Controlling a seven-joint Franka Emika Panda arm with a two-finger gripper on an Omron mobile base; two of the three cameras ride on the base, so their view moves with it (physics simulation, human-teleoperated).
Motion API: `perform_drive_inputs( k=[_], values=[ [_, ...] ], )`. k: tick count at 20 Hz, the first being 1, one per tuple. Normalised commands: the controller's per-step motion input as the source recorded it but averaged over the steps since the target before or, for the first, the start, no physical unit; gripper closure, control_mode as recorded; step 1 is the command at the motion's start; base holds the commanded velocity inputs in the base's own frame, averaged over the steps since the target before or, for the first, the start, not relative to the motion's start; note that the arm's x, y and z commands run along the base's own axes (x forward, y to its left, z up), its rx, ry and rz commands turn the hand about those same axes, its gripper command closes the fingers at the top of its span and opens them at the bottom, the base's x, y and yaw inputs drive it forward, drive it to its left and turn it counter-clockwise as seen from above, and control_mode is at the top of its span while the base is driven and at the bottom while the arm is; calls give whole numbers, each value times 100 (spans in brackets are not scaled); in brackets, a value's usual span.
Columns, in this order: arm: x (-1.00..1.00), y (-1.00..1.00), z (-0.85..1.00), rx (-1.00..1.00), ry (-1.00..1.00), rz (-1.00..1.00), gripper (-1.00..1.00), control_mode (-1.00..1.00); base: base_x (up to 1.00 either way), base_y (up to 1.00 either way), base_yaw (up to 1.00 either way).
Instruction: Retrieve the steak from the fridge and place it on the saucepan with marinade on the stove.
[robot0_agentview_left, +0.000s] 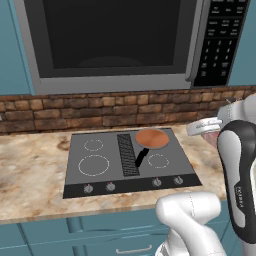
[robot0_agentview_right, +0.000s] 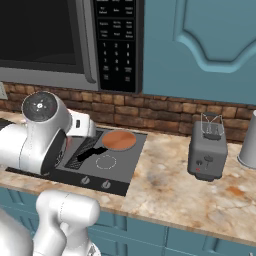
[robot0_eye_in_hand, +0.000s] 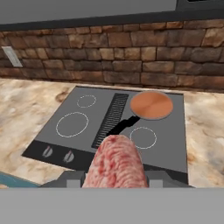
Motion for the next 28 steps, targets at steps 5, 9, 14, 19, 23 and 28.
perform_drive_inputs(
  k=[5,9,14,19,23,28],
  values=[
    [14,0,-42,0,-7,6,100,-100,0,0,0],
    [23,0,-15,0,-3,16,100,-100,0,0,0],
    [24,0,0,0,0,19,100,-100,0,0,0],
    [24,0,0,0,0,19,100,-100,0,0,0],
    [25,0,-9,0,0,16,100,-100,0,0,0],
    [24,0,-41,0,-10,12,100,-100,0,0,0]
  ],
)
